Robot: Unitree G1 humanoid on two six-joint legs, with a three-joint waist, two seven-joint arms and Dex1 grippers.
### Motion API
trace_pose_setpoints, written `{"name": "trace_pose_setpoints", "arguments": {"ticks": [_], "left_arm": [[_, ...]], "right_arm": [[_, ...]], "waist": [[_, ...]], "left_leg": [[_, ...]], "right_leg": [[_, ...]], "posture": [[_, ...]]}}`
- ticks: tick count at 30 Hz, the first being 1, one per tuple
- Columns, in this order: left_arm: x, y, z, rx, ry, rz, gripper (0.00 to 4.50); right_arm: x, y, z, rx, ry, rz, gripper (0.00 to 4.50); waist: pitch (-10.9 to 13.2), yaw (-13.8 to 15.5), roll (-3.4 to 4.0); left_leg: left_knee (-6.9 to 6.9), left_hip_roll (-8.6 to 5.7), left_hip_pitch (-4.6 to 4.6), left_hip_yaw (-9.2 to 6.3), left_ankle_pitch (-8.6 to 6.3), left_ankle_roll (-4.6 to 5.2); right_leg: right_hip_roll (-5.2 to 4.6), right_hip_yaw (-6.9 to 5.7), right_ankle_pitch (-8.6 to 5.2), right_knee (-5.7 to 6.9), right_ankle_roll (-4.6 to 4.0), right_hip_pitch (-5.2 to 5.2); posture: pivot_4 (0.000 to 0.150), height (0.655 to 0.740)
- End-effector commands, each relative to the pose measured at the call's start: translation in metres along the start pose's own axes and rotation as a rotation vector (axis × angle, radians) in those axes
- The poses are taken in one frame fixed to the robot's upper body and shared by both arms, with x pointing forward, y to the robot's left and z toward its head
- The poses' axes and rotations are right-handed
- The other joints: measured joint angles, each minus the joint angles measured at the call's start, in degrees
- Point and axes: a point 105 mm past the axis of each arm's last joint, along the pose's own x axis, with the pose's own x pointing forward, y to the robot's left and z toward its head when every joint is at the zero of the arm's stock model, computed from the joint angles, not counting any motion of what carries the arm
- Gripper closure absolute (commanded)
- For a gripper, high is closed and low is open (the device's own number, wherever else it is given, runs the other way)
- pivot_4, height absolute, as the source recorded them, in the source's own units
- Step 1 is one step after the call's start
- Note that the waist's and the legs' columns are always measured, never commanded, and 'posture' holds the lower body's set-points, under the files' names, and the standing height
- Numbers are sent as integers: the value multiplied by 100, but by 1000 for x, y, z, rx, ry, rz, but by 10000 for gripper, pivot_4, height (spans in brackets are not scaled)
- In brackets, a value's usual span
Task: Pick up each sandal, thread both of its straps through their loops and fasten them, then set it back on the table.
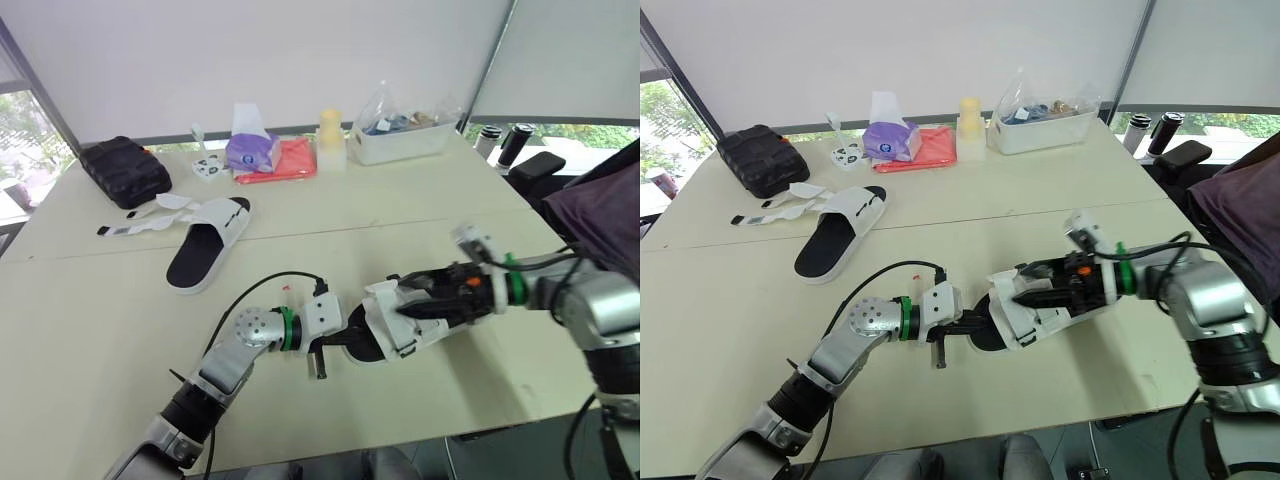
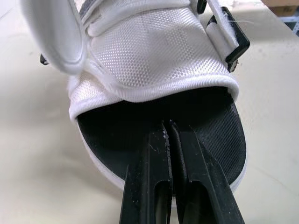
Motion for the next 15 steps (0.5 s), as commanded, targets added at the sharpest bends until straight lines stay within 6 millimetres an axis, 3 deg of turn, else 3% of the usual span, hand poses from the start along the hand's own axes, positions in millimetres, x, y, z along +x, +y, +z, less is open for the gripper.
{"name": "trace_pose_setpoints", "arguments": {"ticks": [1, 4, 8, 15], "left_arm": [[-2, 1, -7, 0, 29, 0, 43761], [-1, 2, -7, 4, 28, -4, 43761], [-1, 2, -7, 11, 28, -16, 43761], [-2, 1, -7, 16, 33, -21, 43761]], "right_arm": [[-16, 19, -7, 56, 0, -13, 7997], [-15, 37, -37, 112, 94, 11, 7997], [-8, 40, -75, 152, 149, -14, 7997], [-1, 36, -89, 167, 141, -36, 7997]], "waist": [[0, 3, 0], [0, 28, 1], [-8, -17, -5], [-21, -19, -29]], "left_leg": [[0, 0, 0, 0, -1, 2], [0, 1, 1, -1, -14, 25], [0, 4, 26, 4, -18, 33], [-5, 10, 72, 3, -21, 38]], "right_leg": [[0, 0, 0, 0, 0, 0], [1, -2, 0, 1, 0, 2], [4, -2, -1, 2, 3, 26], [11, -2, -6, -2, 9, 71]], "posture": [[1500, 7400], [1500, 7400], [1500, 7400], [1500, 7400]]}}
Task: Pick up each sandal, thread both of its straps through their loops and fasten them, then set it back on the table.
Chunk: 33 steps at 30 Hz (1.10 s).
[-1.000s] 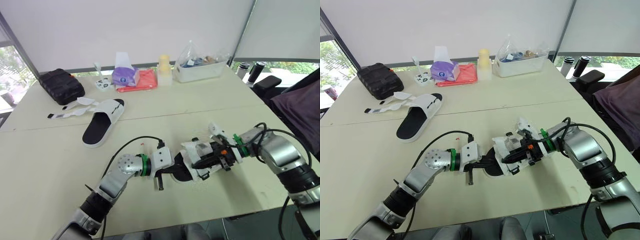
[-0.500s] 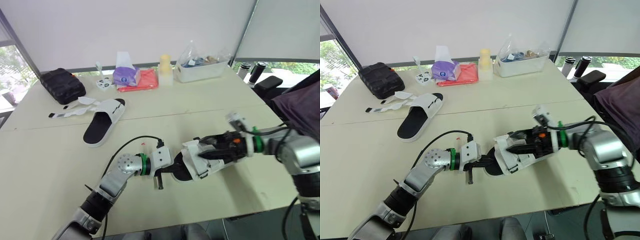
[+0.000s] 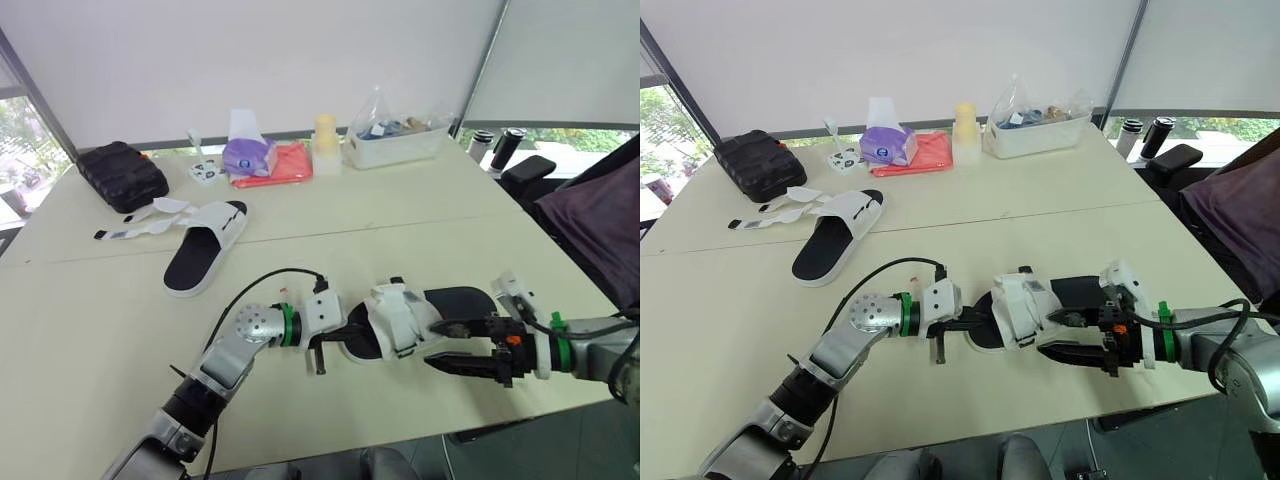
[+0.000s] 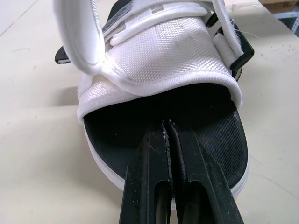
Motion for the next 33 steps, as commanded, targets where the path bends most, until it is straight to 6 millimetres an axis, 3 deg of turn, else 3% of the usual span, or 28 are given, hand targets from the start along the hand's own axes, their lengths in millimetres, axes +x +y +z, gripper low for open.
{"name": "trace_pose_setpoints", "arguments": {"ticks": [1, 3, 6, 10, 13, 18, 22, 28, 33], "left_arm": [[-3, -3, -7, -7, 29, -12, 43761], [-4, -2, -7, -9, 31, -10, 43761], [-4, -3, -7, -14, 30, -11, 43761], [-3, -3, -6, -16, 25, -17, 43761], [-1, -4, -6, -17, 23, -21, 43761], [0, -4, -6, -18, 20, -22, 43761], [1, -4, -6, -22, 18, -22, 43761], [1, -3, -7, -20, 19, -23, 43761], [1, -2, -7, -19, 23, -21, 43761]], "right_arm": [[8, -2, -20, 84, 35, -2, 7997], [1, -11, -10, 81, -22, -51, 7997], [-17, -26, 19, 60, -155, -130, 7997], [-23, -11, 51, 11, -250, -90, 7997], [-18, 3, 61, -18, -265, -62, 7997], [-12, 24, 23, 75, -116, -3, 7997], [-7, 26, -10, 138, -38, -23, 7997], [5, 14, -34, 130, 4, -65, 7997], [17, 3, -34, 112, -28, -72, 7997]], "waist": [[-3, 1, -5], [-5, 1, -8], [-4, 6, -9], [3, 6, 6], [2, 11, 6], [2, 104, 7], [2, 149, 6], [3, 147, 5], [2, 147, 6]], "left_leg": [[0, 0, 1, 0, 0, 0], [0, 1, 2, -1, 0, 0], [0, 0, 3, 1, 0, 0], [-2, -2, -4, 2, 0, 0], [-12, 1, -6, -2, 0, 0], [-5, -3, -24, -5, -1, 2], [-1, -3, -30, -2, -1, 2], [0, -2, -28, 3, -1, 1], [0, -2, -27, 2, 0, 0]], "right_leg": [[0, 0, 0, 0, 0, 0], [0, 0, 0, 0, 0, 1], [0, 2, 0, 0, 0, 3], [-2, 5, 0, 1, -1, -8], [0, 5, -1, -1, -2, -12], [-4, 0, 0, -9, -1, -19], [-4, 1, 0, -7, -1, -26], [-2, 2, -2, -7, 2, -25], [-2, 2, -2, -7, 2, -25]], "posture": [[1500, 7400], [1500, 7400], [1500, 7400], [1500, 7400], [1500, 7400], [1500, 7400], [1500, 7400], [1500, 7400], [1500, 7400]]}}
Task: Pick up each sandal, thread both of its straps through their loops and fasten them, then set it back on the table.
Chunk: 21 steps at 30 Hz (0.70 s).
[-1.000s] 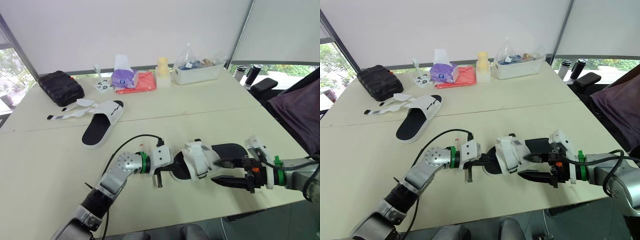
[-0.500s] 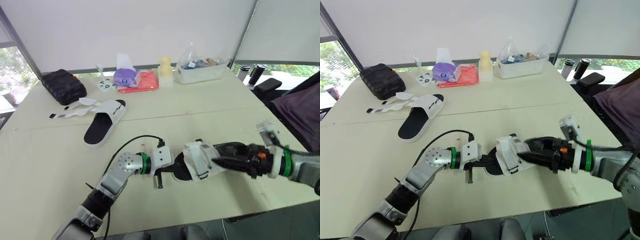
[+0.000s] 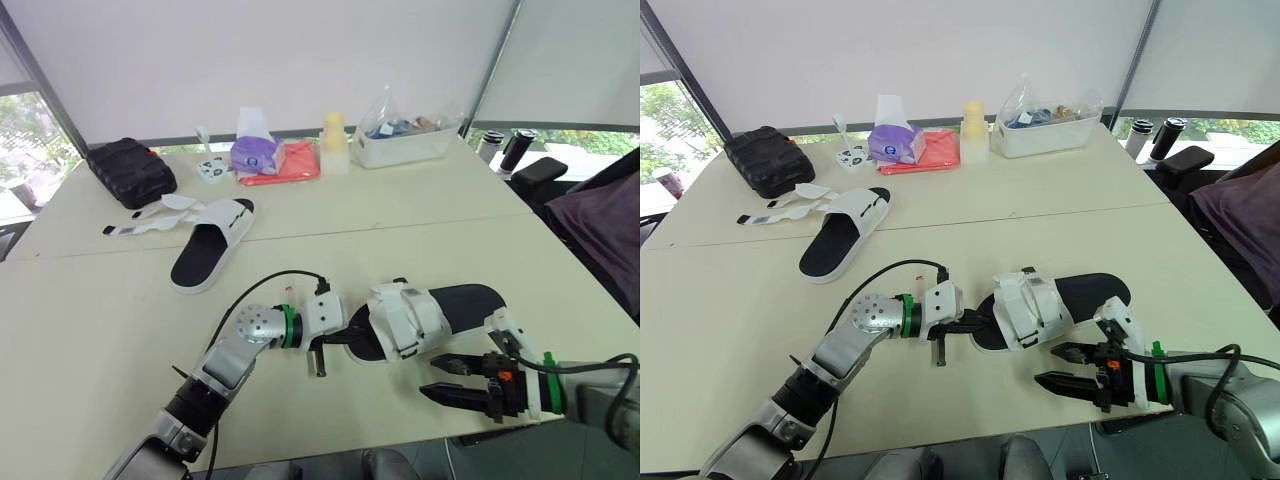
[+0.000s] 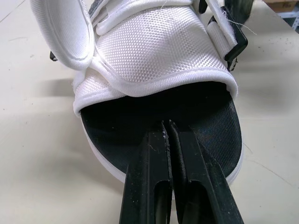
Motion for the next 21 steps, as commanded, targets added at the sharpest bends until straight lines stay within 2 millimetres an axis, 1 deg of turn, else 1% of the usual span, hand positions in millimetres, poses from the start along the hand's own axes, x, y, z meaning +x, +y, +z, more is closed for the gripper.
{"name": "trace_pose_setpoints", "arguments": {"ticks": [1, 6, 10, 15, 21], "left_arm": [[-2, 0, -5, -10, 22, 0, 43761], [-2, 1, -6, -13, 25, 6, 43761], [-3, 1, -7, -17, 27, 10, 43761], [-3, 0, -7, -22, 26, 10, 43761], [-2, 0, -7, -25, 26, 7, 43761]], "right_arm": [[6, -3, 8, -53, -32, -3, 7997], [12, -8, 16, -78, -75, -14, 7997], [15, 5, 27, -65, -120, 50, 7997], [13, 16, 23, -51, -98, 93, 7997], [10, 18, 20, -33, -91, 86, 7997]], "waist": [[0, 6, 0], [0, -1, -1], [0, -7, 0], [0, 5, 1], [0, 5, 1]], "left_leg": [[0, 0, 0, 0, 0, -1], [0, 0, 0, -2, 0, -1], [0, 2, 1, -2, 1, -1], [0, 2, 0, -3, 1, -1], [0, 1, 0, -4, 1, -1]], "right_leg": [[0, 0, 0, 0, 0, 0], [0, 0, 0, 0, 0, 0], [2, 0, 0, 0, -1, 0], [3, 0, 0, 0, -1, 0], [2, 0, 0, 0, -1, 0]], "posture": [[1500, 7400], [1500, 7400], [1500, 7400], [1500, 7400], [1500, 7400]]}}
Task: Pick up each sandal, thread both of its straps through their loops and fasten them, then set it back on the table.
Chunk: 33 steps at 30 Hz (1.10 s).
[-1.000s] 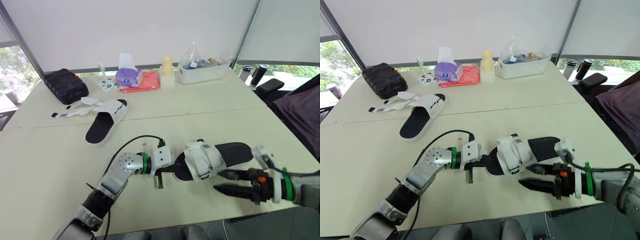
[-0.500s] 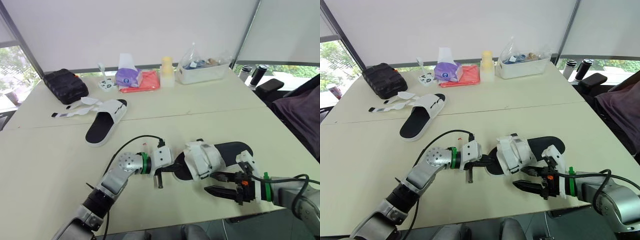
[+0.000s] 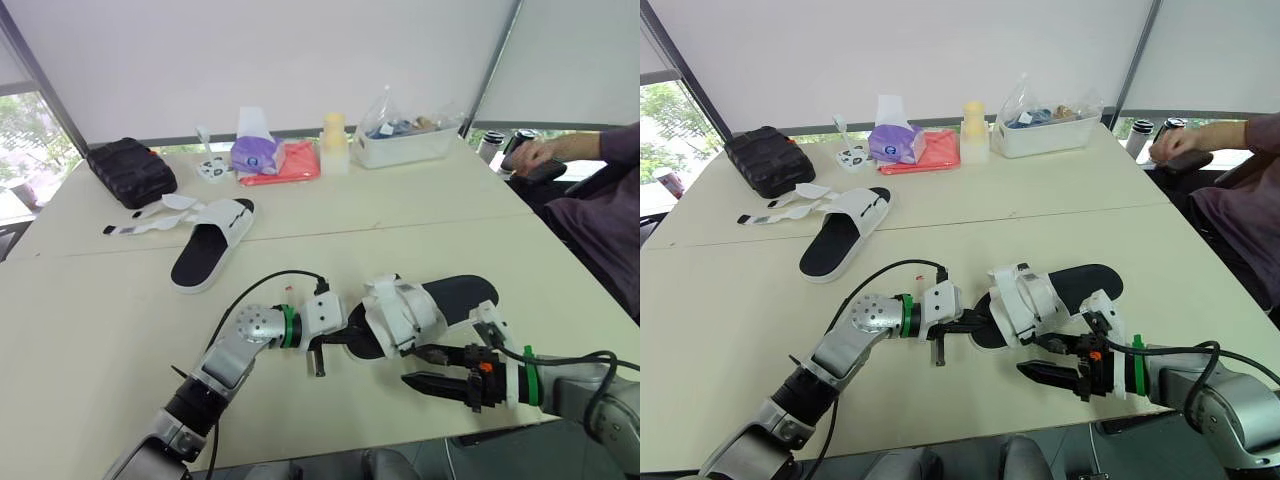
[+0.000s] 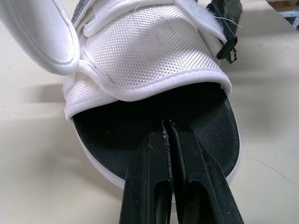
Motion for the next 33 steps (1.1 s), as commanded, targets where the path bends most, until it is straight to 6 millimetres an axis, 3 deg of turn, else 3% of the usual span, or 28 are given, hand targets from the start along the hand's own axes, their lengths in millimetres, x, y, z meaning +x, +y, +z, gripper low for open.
{"name": "trace_pose_setpoints", "arguments": {"ticks": [1, 5, 6, 8, 13, 14, 25, 28, 33], "left_arm": [[-1, -1, -6, -17, 20, 2, 43761], [-1, 0, -6, -17, 19, 3, 43761], [-1, 0, -6, -16, 19, 3, 43761], [-1, 0, -6, -14, 19, 4, 43761], [-1, 1, -6, -15, 21, 10, 43761], [-1, 1, -6, -15, 21, 11, 43761], [-1, 0, -6, -17, 19, 6, 43761], [0, 0, -6, -18, 19, 4, 43761], [0, -1, -6, -18, 20, -2, 43761]], "right_arm": [[-1, 9, 11, -43, -30, 26, 7997], [3, -1, 12, -31, -67, -14, 7997], [4, -3, 12, -16, -82, -18, 10343], [7, -7, 13, 20, -109, -25, 16497], [10, -9, 10, 87, -139, -24, 42495], [10, -9, 9, 95, -145, -22, 44546], [3, 4, -14, 103, -45, 0, 44546], [-3, -1, -22, 75, -17, -36, 35970], [-11, -21, -4, -34, -86, -156, 11270]], "waist": [[0, 1, 0], [0, 0, 0], [0, -2, -1], [0, -1, 0], [0, -3, 0], [0, -4, 1], [0, 1, 1], [0, 1, 0], [0, -3, 0]], "left_leg": [[0, 0, 0, 0, 0, 0], [0, 0, 0, 0, 0, 0], [0, 0, 0, 0, 0, 0], [0, 0, 0, 1, 0, 0], [0, 0, 0, 0, 0, 0], [0, 0, 0, 0, 0, 0], [0, -1, -1, -1, 0, 0], [0, -1, 0, -1, 0, 0], [0, -1, 0, 0, 0, 0]], "right_leg": [[0, 0, 0, 0, 0, 0], [0, 0, 0, 0, 0, 0], [0, 0, 0, 0, 0, 0], [-1, 0, 0, 0, 0, 0], [0, 0, 0, 0, 0, 0], [0, 0, 0, 0, 0, 0], [0, 0, 0, 0, 0, 0], [0, 0, 0, 0, 1, 0], [0, 0, -1, 0, 1, 0]], "posture": [[1500, 7400], [1500, 7400], [1500, 7400], [1500, 7400], [1500, 7400], [1500, 7400], [1500, 7400], [1500, 7400], [1500, 7400]]}}
